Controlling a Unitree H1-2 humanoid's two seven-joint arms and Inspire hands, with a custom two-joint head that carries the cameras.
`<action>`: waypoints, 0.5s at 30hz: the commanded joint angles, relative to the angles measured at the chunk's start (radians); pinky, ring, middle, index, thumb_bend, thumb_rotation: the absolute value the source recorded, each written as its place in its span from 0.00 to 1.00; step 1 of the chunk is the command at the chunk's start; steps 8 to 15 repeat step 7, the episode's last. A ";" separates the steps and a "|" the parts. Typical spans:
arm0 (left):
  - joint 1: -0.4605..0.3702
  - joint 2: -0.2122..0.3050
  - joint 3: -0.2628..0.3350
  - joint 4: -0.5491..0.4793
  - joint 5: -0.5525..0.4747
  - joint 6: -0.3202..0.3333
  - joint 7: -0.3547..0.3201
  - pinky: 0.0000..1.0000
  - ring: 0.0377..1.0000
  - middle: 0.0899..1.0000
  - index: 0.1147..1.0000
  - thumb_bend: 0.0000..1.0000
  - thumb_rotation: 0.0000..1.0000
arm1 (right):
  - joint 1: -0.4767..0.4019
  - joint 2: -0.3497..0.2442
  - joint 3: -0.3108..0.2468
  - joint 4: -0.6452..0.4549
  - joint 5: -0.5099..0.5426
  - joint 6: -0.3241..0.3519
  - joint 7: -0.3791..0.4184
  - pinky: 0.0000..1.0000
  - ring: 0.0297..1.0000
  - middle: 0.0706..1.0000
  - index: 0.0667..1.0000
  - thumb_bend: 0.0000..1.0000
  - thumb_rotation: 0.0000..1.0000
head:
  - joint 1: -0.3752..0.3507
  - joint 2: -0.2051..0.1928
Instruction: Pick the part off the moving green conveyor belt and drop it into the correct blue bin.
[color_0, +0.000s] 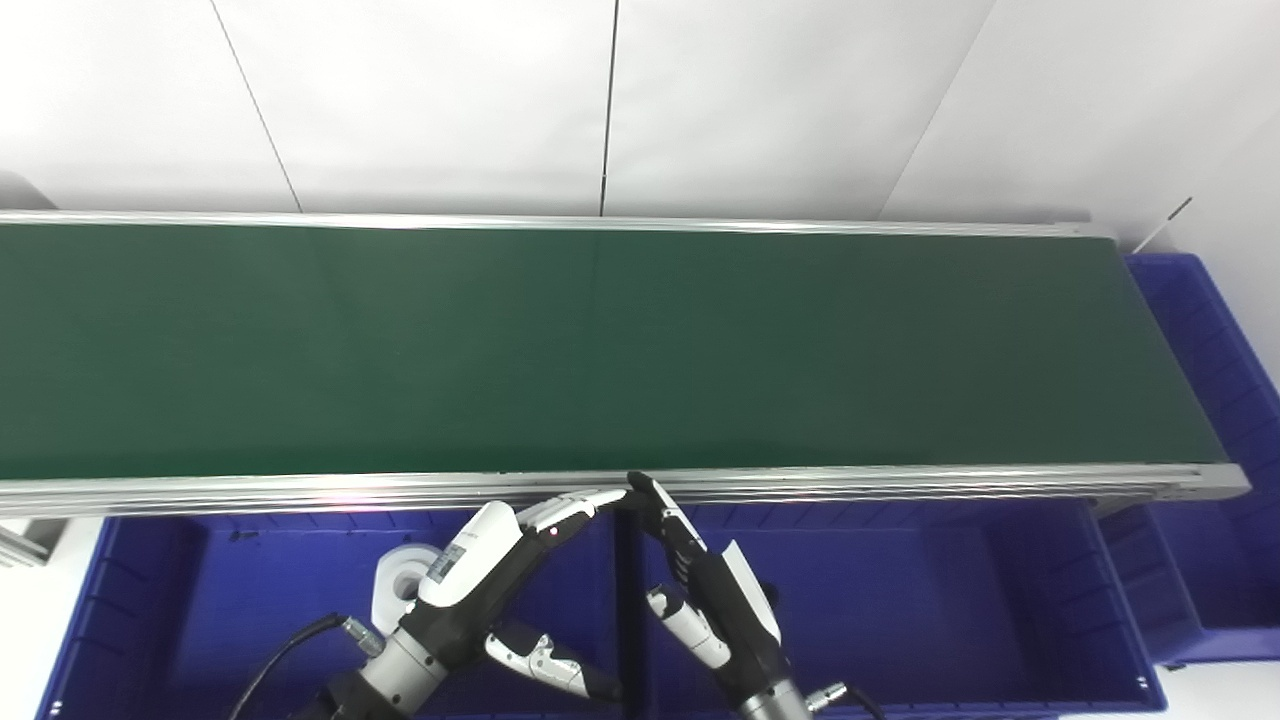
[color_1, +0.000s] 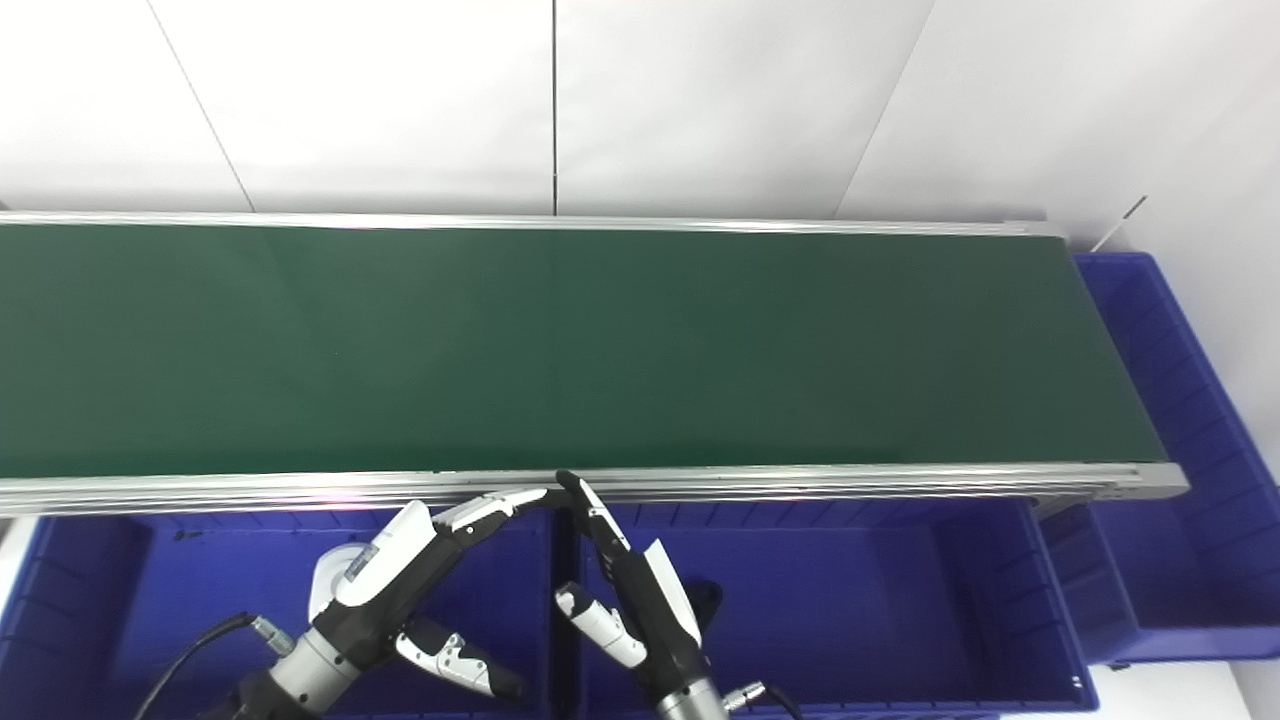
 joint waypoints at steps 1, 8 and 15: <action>0.013 -0.022 0.031 -0.061 -0.029 -0.032 0.009 0.76 0.86 0.85 0.84 0.83 0.73 | 0.008 0.000 0.001 -0.046 0.011 -0.059 0.006 0.96 0.97 0.97 0.96 0.78 0.93 | 0.011 0.005; 0.128 -0.082 0.097 -0.244 -0.117 0.057 -0.040 0.81 0.90 0.89 0.86 0.80 0.75 | 0.033 -0.001 -0.012 -0.087 -0.039 -0.060 -0.041 0.95 0.97 0.98 0.97 0.79 0.95 | 0.017 0.010; 0.128 -0.082 0.097 -0.244 -0.117 0.057 -0.040 0.81 0.90 0.89 0.86 0.80 0.75 | 0.033 -0.001 -0.012 -0.087 -0.039 -0.060 -0.041 0.95 0.97 0.98 0.97 0.79 0.95 | 0.017 0.010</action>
